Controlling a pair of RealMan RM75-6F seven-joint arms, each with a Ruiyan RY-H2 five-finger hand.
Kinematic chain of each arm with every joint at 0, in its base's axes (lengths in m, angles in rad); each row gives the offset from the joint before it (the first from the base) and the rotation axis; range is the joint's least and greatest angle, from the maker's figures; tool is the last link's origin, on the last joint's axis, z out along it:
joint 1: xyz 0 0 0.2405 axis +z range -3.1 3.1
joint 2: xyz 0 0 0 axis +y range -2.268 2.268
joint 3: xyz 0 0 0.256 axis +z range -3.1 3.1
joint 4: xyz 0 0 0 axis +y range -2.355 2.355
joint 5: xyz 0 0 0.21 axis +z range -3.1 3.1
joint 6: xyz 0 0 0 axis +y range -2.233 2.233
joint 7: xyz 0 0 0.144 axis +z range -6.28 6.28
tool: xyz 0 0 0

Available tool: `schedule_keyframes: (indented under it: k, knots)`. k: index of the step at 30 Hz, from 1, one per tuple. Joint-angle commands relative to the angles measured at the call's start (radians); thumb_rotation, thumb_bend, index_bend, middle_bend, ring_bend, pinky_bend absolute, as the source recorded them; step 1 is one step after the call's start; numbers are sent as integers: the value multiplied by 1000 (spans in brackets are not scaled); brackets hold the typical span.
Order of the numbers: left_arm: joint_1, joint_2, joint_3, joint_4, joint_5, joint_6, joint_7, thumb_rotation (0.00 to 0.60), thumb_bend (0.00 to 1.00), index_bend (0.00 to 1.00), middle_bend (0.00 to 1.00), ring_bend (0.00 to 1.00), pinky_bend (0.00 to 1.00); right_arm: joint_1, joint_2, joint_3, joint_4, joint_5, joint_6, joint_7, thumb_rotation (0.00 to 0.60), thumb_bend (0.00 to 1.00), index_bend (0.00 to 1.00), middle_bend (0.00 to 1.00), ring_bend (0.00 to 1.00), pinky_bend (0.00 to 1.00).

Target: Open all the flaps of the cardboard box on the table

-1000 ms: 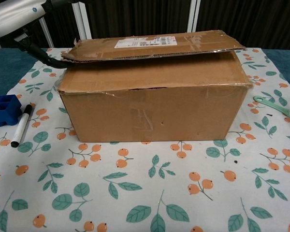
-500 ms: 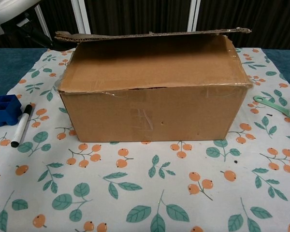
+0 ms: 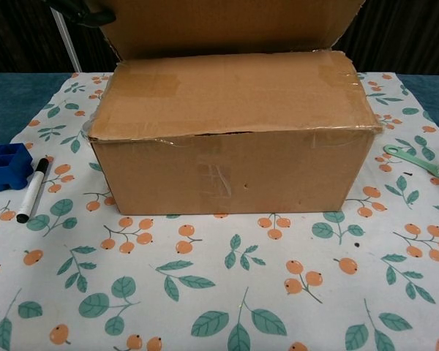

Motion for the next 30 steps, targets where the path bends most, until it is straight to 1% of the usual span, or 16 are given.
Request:
schedule_keyframes:
  k: [1,5,8,14,19,27,30]
  knots:
    - [-18,16,-16,-7,-29,-32,40,600,224,81,11,0,0,2,-3,-1,3,2,-4,-3,600,277,0,55,202,236]
    - [-48,16,-37,8,-63,-72,82,600,224,80,11,0,0,4,-7,-1,7,5,-11,-7,600,276,0,55,201,236]
    - [-74,5,-53,40,-88,-97,141,600,224,80,11,0,0,4,-9,0,9,7,-12,-7,600,277,0,55,201,236]
    - [-133,-21,-84,125,-132,-136,236,600,224,81,11,0,0,6,-10,2,17,17,-22,0,600,276,0,55,201,236]
    - [-165,-16,-96,189,-154,-159,287,600,224,81,11,0,0,3,-7,6,23,32,-27,16,600,277,0,55,202,236]
    - [-210,-34,-99,326,-211,-235,313,600,223,81,10,0,0,3,-4,19,44,59,-41,48,600,276,0,55,202,236]
    - [-209,-37,-94,342,-229,-249,304,600,224,80,10,0,0,3,-4,21,48,59,-40,57,600,276,0,55,202,236]
